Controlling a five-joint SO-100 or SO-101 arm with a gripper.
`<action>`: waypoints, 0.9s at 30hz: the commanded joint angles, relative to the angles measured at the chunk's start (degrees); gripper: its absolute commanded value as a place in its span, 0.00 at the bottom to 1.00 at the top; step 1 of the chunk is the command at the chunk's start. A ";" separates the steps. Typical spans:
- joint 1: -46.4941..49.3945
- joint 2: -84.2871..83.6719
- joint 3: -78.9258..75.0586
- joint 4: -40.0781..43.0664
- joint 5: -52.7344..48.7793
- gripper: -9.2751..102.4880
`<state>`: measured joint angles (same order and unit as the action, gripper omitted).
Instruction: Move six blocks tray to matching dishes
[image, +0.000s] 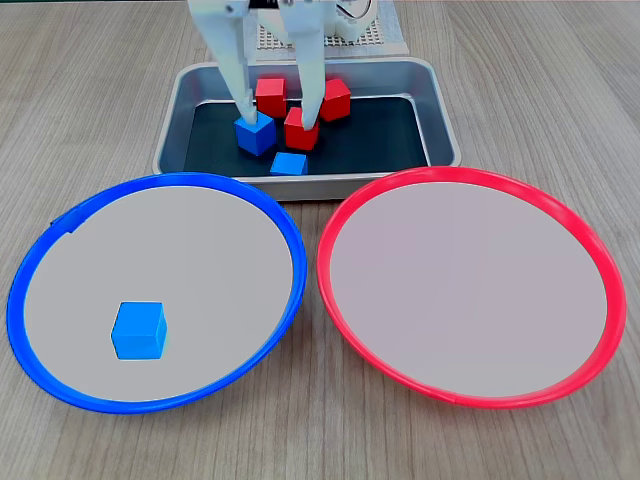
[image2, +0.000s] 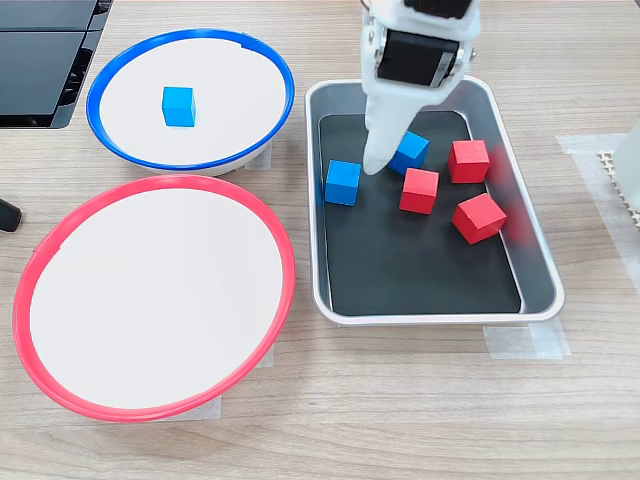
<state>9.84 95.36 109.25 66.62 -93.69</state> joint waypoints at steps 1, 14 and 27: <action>-1.23 -2.64 0.26 -4.57 0.26 0.25; -2.02 -8.53 -3.08 -6.15 -1.58 0.08; 0.00 1.58 -17.58 -6.50 12.22 0.08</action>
<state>8.61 97.47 93.08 71.28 -82.53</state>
